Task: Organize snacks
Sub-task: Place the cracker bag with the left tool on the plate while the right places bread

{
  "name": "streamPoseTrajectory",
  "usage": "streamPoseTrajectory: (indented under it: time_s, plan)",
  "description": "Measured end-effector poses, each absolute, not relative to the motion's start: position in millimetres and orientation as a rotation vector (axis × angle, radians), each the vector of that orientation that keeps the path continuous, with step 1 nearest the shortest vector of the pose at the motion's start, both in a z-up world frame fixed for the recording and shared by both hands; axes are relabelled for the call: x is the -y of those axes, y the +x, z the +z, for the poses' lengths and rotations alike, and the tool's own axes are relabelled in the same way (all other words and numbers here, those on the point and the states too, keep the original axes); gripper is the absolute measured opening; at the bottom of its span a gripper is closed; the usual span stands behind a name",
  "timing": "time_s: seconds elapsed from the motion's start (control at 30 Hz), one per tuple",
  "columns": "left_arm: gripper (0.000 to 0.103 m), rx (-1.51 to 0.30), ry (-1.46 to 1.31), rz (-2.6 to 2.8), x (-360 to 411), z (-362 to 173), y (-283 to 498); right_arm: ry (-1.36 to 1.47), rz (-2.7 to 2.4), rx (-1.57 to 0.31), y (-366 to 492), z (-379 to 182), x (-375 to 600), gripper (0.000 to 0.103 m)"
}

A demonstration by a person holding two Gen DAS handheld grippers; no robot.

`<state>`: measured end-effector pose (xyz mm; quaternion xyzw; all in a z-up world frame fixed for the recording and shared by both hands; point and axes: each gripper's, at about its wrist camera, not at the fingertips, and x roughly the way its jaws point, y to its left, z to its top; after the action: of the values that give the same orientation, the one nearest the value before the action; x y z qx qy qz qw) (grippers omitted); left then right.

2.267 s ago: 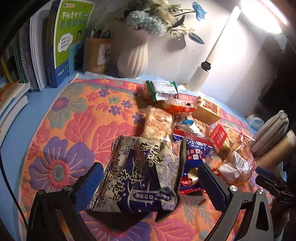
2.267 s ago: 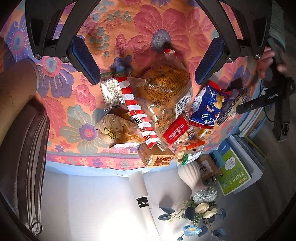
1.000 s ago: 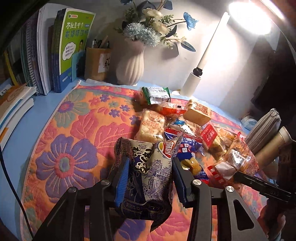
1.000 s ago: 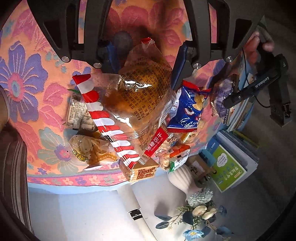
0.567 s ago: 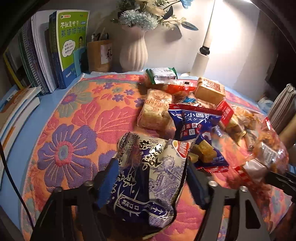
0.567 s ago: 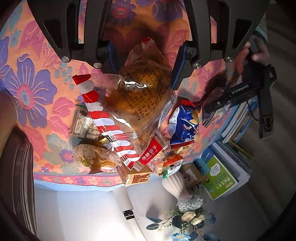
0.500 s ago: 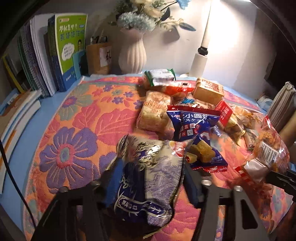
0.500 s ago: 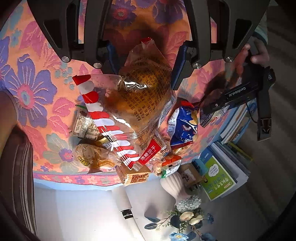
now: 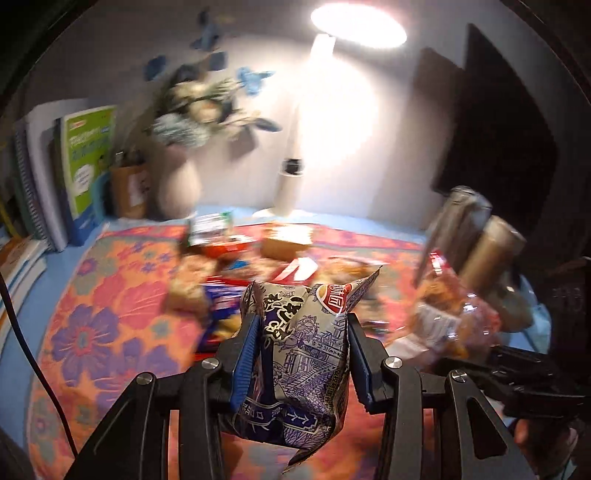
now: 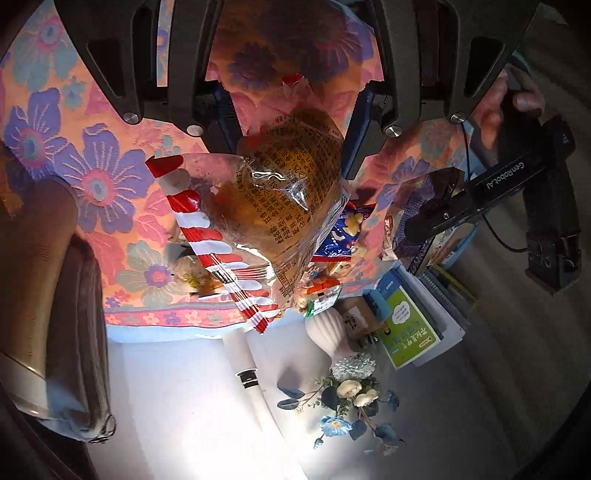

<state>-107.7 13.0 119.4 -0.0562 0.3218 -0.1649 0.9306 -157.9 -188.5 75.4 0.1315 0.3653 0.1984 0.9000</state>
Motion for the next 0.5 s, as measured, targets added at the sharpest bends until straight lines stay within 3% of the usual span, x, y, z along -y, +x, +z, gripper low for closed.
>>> streamPoseTrajectory:
  time_s: [0.5]
  plan:
    - [0.044,-0.713,-0.042,-0.735,173,125,-111,0.372,0.169,-0.731,-223,77,336,0.05]
